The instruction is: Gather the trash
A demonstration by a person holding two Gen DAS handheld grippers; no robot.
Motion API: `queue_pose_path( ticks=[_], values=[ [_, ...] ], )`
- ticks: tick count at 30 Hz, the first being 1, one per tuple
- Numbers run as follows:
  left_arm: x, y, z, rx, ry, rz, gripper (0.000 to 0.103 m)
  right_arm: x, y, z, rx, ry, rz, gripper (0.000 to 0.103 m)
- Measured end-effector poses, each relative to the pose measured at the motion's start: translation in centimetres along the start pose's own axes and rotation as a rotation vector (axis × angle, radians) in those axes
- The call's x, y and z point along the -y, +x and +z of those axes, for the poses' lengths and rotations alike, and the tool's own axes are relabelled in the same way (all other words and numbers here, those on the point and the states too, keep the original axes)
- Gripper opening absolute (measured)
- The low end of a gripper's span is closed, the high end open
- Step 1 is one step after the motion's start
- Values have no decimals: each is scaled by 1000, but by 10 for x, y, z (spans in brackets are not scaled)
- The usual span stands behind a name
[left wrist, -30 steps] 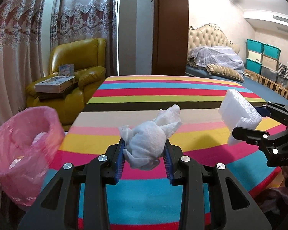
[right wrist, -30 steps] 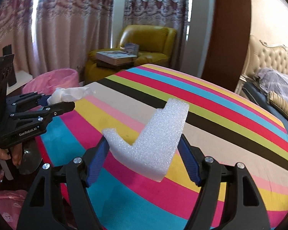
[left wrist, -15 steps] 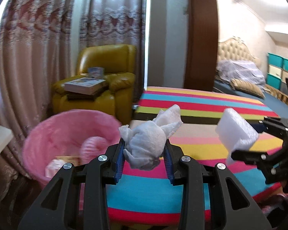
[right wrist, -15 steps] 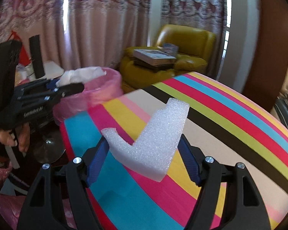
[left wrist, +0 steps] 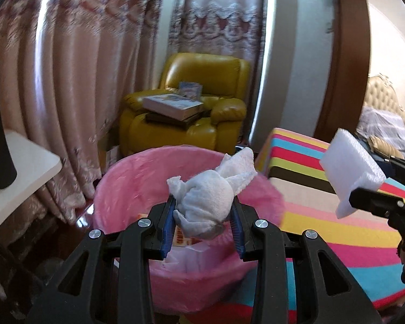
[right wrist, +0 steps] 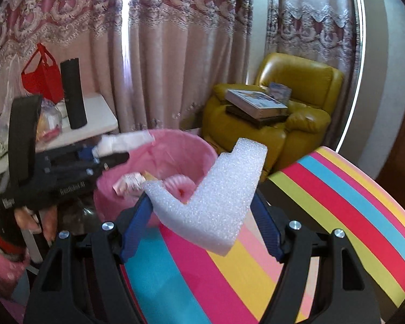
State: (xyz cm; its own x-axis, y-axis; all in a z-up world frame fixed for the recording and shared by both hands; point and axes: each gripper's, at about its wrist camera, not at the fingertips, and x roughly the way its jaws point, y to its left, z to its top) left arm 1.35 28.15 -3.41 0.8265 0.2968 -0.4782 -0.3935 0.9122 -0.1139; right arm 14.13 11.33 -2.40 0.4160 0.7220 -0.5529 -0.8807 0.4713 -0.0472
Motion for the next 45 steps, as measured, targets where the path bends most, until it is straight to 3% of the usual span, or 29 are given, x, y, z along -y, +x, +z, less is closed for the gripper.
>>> queue_pose_path(
  ticks=[11,13,15,19,21,25,29,36,45],
  values=[
    [-26,24,6,-18,-51,45,35,-24,59,47,0,-68,56,72],
    [-28,27,5,-19,-52,49,41,-24,66,51,-2,-71,61,73],
    [-28,28,3,-16,-51,58,57,-25,73,55,-9,-74,61,73],
    [-35,23,4,6,-63,69,68,-29,88,63,-15,-84,63,73],
    [-40,18,6,19,-69,90,80,-31,97,68,-17,-83,71,74],
    [-49,6,6,39,-64,146,84,-38,112,80,-14,-89,103,77],
    [-54,-4,5,39,-47,205,84,-45,120,95,7,-79,128,91],
    [-60,-18,2,43,-40,244,84,-45,88,101,76,-57,125,94],
    [-43,-41,6,85,-5,250,84,-32,8,80,160,-40,85,98]
  ],
)
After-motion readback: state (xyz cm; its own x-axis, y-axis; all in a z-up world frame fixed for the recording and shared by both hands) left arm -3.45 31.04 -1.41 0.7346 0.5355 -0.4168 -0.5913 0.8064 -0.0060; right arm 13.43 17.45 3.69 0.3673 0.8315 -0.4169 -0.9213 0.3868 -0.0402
